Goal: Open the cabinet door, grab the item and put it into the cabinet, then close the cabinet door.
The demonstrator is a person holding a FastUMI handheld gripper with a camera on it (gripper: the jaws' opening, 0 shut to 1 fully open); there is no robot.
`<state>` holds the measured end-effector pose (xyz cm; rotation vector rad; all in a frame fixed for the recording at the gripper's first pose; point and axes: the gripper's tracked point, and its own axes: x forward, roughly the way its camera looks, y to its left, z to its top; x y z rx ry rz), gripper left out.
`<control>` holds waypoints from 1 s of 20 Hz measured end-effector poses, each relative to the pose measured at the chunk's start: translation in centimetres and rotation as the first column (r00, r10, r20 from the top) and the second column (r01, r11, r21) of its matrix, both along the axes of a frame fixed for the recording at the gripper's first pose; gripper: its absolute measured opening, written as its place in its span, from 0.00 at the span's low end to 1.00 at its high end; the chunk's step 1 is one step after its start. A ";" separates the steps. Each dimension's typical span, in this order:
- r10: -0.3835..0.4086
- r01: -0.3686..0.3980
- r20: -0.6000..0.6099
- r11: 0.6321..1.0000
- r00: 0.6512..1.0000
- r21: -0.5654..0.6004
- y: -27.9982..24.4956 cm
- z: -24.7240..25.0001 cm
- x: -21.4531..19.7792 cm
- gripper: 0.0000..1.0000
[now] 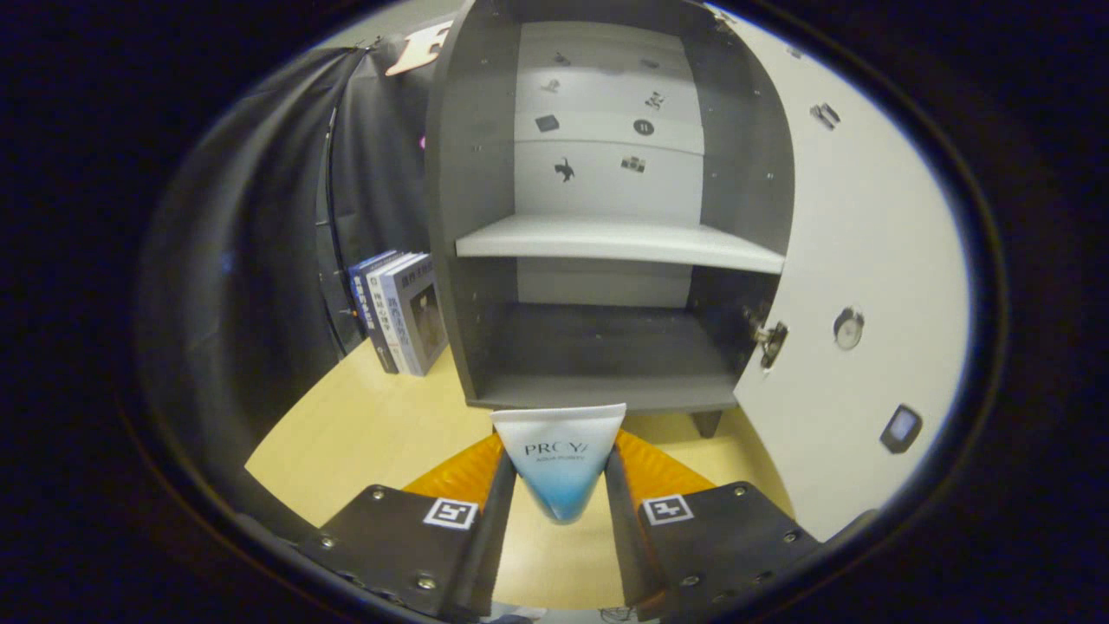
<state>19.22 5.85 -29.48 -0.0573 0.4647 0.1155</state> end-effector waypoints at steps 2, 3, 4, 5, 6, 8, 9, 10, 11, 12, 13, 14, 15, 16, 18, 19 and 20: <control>-0.005 0.004 0.051 1.000 0.999 0.012 -0.2 3.4 1.2 0.55; -0.008 0.007 0.074 1.000 0.997 0.014 -0.4 4.8 1.8 0.55; -0.008 0.007 0.093 1.000 0.996 0.010 -0.6 6.2 2.6 0.55; -0.009 0.008 0.114 1.000 0.993 0.006 -0.8 7.6 3.3 0.55; -0.008 0.008 0.137 1.000 0.990 0.003 -1.0 9.0 4.2 0.55; -0.005 0.004 0.181 1.000 0.983 0.006 -1.1 11.7 6.3 0.55; -0.001 0.000 0.201 1.000 0.980 0.007 -1.1 12.8 7.5 0.55; 0.000 -0.001 0.224 1.000 0.975 0.007 -1.1 14.0 8.9 0.55; 0.001 -0.003 0.238 1.000 0.971 0.006 -1.1 14.8 10.2 0.55; 0.001 -0.002 0.255 1.000 0.967 0.003 -1.1 15.6 11.5 0.54; -0.008 0.007 0.259 1.000 0.966 0.002 -1.3 16.1 12.9 0.54; -0.018 0.018 0.270 1.000 0.963 0.002 -1.5 16.7 14.2 0.54; -0.019 0.017 0.284 1.000 0.959 0.010 -1.5 17.1 15.7 0.54; -0.020 0.016 0.289 1.000 0.957 0.018 -1.4 17.4 16.9 0.54; -0.040 0.031 0.295 0.999 0.955 0.036 -1.7 17.3 19.1 0.54; -0.052 0.040 0.291 0.998 0.955 0.045 -1.9 17.0 20.5 0.54; -0.049 0.037 0.287 0.998 0.957 0.048 -1.9 16.7 21.4 0.54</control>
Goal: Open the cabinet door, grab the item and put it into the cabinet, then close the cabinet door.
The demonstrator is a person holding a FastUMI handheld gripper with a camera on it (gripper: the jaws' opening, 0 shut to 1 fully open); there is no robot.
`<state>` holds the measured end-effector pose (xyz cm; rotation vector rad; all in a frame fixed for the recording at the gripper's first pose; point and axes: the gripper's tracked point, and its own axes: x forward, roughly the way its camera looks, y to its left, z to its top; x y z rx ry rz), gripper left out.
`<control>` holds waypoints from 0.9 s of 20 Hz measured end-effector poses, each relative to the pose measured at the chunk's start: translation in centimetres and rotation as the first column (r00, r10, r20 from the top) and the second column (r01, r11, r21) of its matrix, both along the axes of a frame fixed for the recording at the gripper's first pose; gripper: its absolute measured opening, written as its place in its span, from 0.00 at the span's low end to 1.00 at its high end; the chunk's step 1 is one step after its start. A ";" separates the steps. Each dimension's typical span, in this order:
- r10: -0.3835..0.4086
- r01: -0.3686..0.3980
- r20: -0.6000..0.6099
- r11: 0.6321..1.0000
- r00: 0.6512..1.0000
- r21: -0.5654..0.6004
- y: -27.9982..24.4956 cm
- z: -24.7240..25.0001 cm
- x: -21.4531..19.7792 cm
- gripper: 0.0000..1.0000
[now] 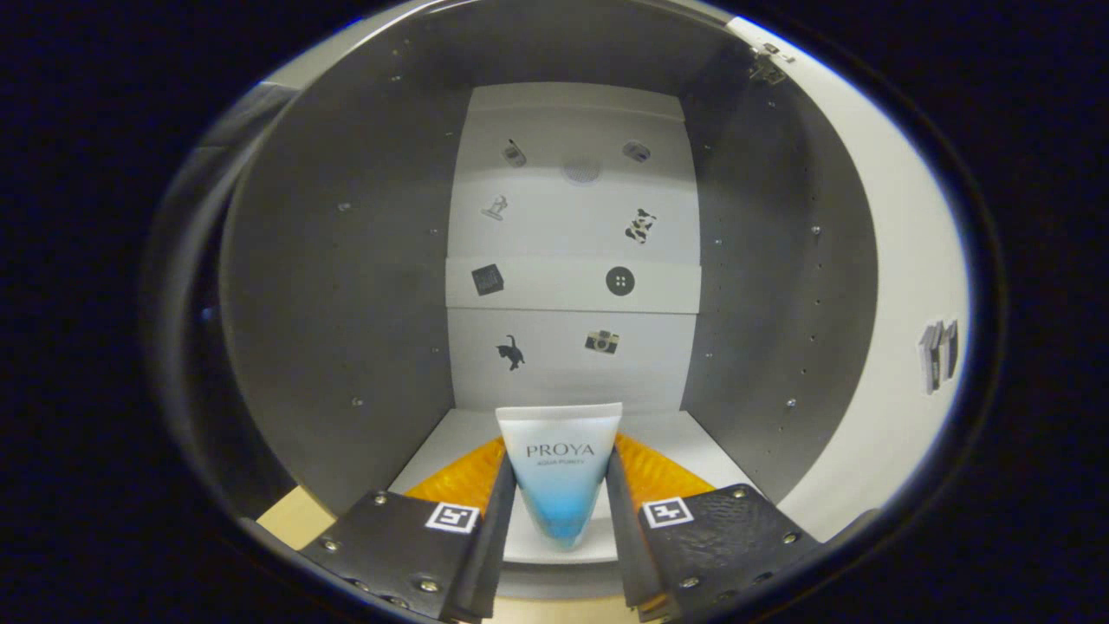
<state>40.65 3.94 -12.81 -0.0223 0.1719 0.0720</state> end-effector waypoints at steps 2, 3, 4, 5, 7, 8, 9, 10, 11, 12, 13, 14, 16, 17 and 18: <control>-0.004 0.004 -0.008 1.000 1.000 -0.009 -0.3 -0.7 1.3 0.54; 0.000 -0.001 -0.010 1.000 1.000 -0.014 -0.2 -1.1 1.7 0.54; -0.002 0.002 -0.007 1.000 1.000 -0.026 -0.3 -1.2 2.0 0.54; 0.000 0.000 -0.003 0.999 1.000 -0.036 -0.3 -1.4 2.3 0.54; 0.002 -0.002 -0.015 0.999 1.000 -0.036 -0.2 -2.0 2.7 0.54; -0.001 0.000 -0.028 0.999 1.000 -0.034 -0.3 -2.5 2.9 0.54; -0.010 0.008 -0.038 0.999 0.999 -0.035 -0.6 -2.8 2.9 0.54; -0.017 0.016 -0.027 1.000 0.999 -0.026 -0.8 -2.4 2.8 0.54; -0.027 0.027 -0.036 0.999 0.999 -0.023 -1.0 -2.8 3.0 0.54; -0.027 0.026 -0.032 1.000 0.999 -0.018 -1.1 -2.7 3.1 0.55; -0.026 0.025 -0.035 0.999 0.999 -0.020 -1.1 -2.7 3.2 0.55; -0.027 0.026 -0.033 0.999 0.999 -0.021 -1.2 -2.7 3.1 0.55; -0.019 0.018 -0.027 1.000 0.999 -0.017 -1.0 -2.6 3.2 0.65; -0.018 0.018 -0.020 1.000 1.000 -0.019 -1.0 -2.4 3.2 0.74; -0.019 0.019 -0.010 1.000 1.000 -0.022 -1.0 -2.2 3.2 0.84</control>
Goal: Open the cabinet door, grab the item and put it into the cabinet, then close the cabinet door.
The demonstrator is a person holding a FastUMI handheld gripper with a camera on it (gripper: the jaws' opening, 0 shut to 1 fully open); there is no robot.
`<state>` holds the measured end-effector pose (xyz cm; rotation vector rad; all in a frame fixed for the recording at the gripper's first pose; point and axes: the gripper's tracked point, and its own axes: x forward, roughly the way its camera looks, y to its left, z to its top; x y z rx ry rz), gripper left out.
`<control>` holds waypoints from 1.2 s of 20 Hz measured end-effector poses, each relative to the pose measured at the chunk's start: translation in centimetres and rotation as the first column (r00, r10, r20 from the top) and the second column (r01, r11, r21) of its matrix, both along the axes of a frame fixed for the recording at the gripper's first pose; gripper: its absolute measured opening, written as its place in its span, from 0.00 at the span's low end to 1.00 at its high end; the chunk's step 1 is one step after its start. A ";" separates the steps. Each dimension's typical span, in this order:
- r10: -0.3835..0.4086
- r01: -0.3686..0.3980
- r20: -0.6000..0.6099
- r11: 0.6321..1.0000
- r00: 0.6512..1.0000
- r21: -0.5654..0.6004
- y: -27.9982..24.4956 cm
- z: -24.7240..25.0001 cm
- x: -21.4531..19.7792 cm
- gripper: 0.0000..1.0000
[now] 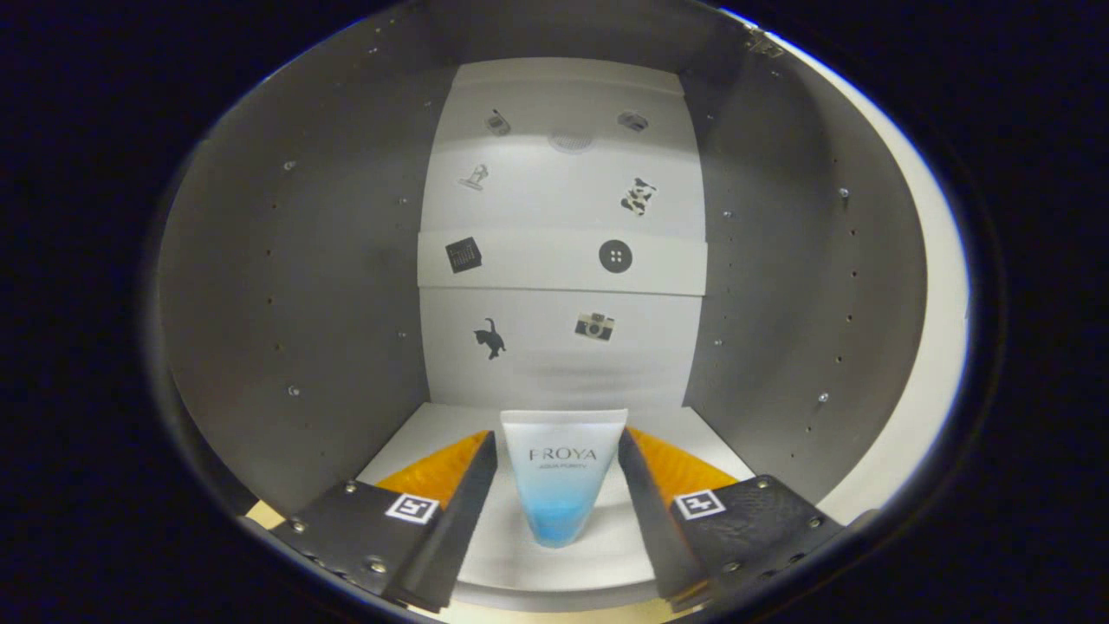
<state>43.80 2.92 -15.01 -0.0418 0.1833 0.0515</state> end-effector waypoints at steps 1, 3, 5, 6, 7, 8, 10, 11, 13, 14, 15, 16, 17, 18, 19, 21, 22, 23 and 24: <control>-0.004 0.004 0.002 1.000 1.000 -0.001 -0.2 0.0 0.1 0.89; -0.004 0.004 -0.006 1.000 1.000 0.011 -0.2 0.0 -0.1 0.94; -0.009 0.009 0.002 1.000 1.000 0.018 -0.4 0.5 -0.4 0.97; -0.011 0.010 0.011 1.000 1.000 0.023 -0.4 1.0 -0.7 0.97; -0.009 0.008 0.017 1.000 1.000 0.030 -0.3 1.4 -1.2 0.97; -0.013 0.012 0.023 0.999 1.000 0.033 -0.4 1.8 -1.7 0.97; -0.021 0.020 0.031 0.999 0.999 0.030 -0.8 2.6 -3.0 0.97; -0.028 0.027 0.036 0.999 0.999 0.023 -1.0 3.0 -3.9 0.97; -0.036 0.035 0.048 0.999 0.998 0.007 -1.2 3.9 -6.0 0.97; -0.039 0.039 0.052 0.999 0.998 0.003 -1.2 4.4 -7.3 0.97; -0.039 0.039 0.059 0.999 0.998 0.000 -1.1 4.8 -8.7 0.97; -0.040 0.040 0.064 0.999 0.997 -0.002 -1.1 5.3 -10.2 0.97; -0.041 0.042 0.069 0.999 0.997 -0.006 -1.1 5.7 -11.8 0.97; -0.048 0.049 0.071 0.999 0.996 -0.011 -1.2 6.0 -13.4 0.97; -0.056 0.057 0.073 0.998 0.996 -0.018 -1.4 6.3 -15.2 0.97; -0.078 0.081 0.087 0.996 0.993 -0.032 -2.1 7.0 -18.8 0.97; -0.091 0.094 0.089 0.995 0.992 -0.036 -2.4 7.4 -20.7 0.97; -0.105 0.108 0.089 0.993 0.990 -0.036 -2.9 7.5 -22.5 0.97; -0.121 0.124 0.091 0.992 0.988 -0.033 -3.5 7.8 -24.5 0.97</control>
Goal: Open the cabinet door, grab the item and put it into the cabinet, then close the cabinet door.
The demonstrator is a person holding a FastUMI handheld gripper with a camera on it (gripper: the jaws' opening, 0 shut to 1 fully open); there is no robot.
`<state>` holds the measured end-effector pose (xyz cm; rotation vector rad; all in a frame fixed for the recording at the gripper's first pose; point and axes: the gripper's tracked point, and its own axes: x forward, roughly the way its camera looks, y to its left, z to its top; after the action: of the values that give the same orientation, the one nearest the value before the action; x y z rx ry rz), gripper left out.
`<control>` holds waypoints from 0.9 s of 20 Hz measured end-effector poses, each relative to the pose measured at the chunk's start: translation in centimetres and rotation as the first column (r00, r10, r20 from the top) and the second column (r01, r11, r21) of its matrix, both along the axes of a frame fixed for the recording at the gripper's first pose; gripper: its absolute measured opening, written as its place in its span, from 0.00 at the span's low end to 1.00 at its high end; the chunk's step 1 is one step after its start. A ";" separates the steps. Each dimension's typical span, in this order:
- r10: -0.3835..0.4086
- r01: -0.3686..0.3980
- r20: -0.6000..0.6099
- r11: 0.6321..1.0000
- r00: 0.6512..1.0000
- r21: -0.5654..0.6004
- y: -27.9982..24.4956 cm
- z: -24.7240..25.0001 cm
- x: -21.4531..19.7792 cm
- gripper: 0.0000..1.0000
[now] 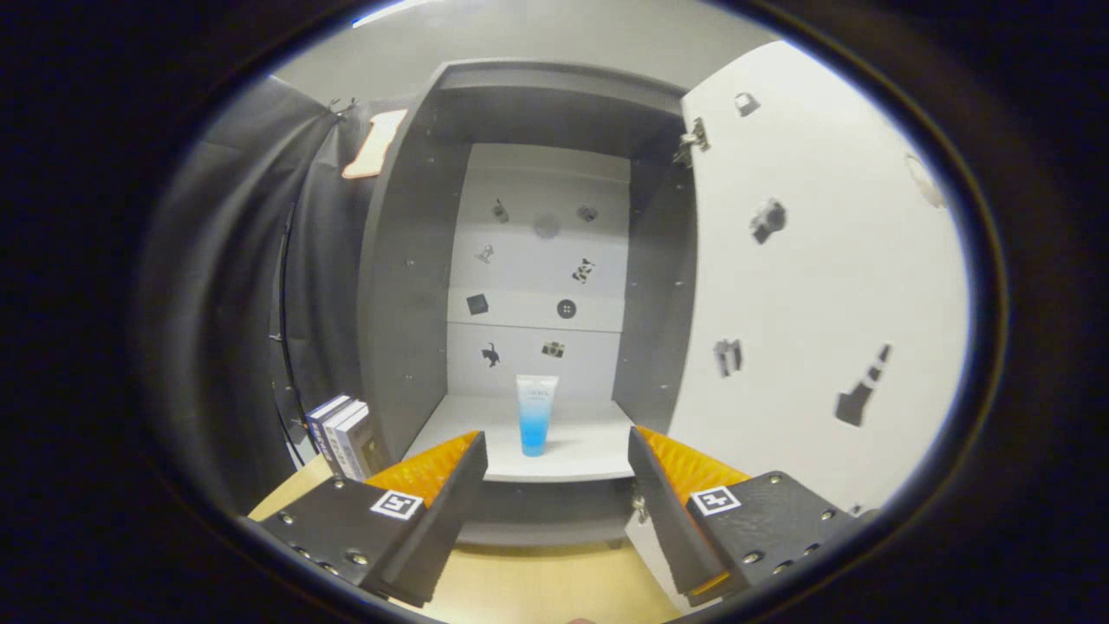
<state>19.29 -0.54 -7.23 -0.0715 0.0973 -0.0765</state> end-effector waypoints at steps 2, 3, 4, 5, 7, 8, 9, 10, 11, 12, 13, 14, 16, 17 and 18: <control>-0.034 0.034 0.006 0.999 0.999 -0.006 -1.3 0.7 -3.7 0.97; -0.051 0.051 0.006 0.999 0.999 -0.008 -2.1 1.0 -5.4 0.97; -0.067 0.067 0.007 0.998 0.998 -0.003 -2.8 1.3 -7.2 0.97; -0.087 0.087 0.007 0.996 0.996 0.011 -3.7 1.7 -9.2 0.97; -0.125 0.125 0.013 0.991 0.992 0.044 -5.8 2.3 -12.5 0.97; -0.154 0.153 0.016 0.987 0.988 0.050 -7.3 2.6 -14.1 0.96; -0.185 0.184 0.015 0.981 0.983 0.058 -9.1 2.9 -16.1 0.97; -0.215 0.214 0.015 0.975 0.976 0.066 -10.7 3.0 -17.7 0.96; -0.248 0.247 0.009 0.967 0.969 0.067 -12.5 2.8 -19.1 0.96; -0.284 0.284 0.001 0.957 0.959 0.063 -14.5 2.5 -20.4 0.96; -0.319 0.319 -0.008 0.946 0.948 0.057 -16.5 2.2 -21.4 0.96; -0.347 0.347 -0.017 0.936 0.938 0.057 -18.2 1.9 -22.3 0.96; -0.387 0.388 -0.027 0.920 0.922 0.056 -21.2 1.4 -23.1 0.97; -0.401 0.402 -0.034 0.914 0.916 0.052 -22.7 1.0 -23.0 0.97; -0.411 0.413 -0.045 0.909 0.911 0.052 -24.1 0.5 -23.0 0.97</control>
<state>-3.66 -24.67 -6.71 0.0100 0.1473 -0.4963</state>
